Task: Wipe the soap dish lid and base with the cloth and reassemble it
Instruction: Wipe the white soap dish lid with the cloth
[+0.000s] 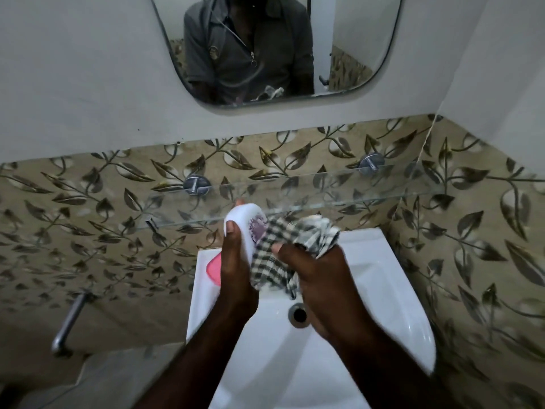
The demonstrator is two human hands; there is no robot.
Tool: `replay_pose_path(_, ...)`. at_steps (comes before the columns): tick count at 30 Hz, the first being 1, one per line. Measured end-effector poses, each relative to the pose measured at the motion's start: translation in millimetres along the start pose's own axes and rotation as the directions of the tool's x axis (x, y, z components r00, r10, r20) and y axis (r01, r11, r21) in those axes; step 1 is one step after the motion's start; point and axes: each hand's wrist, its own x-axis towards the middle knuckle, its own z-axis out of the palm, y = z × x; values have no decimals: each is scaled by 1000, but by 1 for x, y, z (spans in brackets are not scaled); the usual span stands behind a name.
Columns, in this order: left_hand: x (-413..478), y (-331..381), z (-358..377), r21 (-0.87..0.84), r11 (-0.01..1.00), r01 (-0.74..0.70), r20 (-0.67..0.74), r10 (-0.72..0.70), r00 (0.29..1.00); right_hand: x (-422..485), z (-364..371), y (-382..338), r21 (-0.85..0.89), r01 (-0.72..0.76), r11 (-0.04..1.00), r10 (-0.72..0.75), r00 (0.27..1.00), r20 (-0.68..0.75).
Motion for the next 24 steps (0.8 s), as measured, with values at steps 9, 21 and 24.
replay_pose_path(9,8,5,-1,-25,973,231,63,-229,971,27,-13,-21,-743,580,333,-484,782,393)
replay_pose_path(21,15,8,-13,19,926,378,45,-378,925,23,-59,-9,-656,653,379,-512,738,439)
replay_pose_path(24,9,1,-7,86,910,406,58,-411,910,35,-49,-24,-649,663,372,-552,721,420)
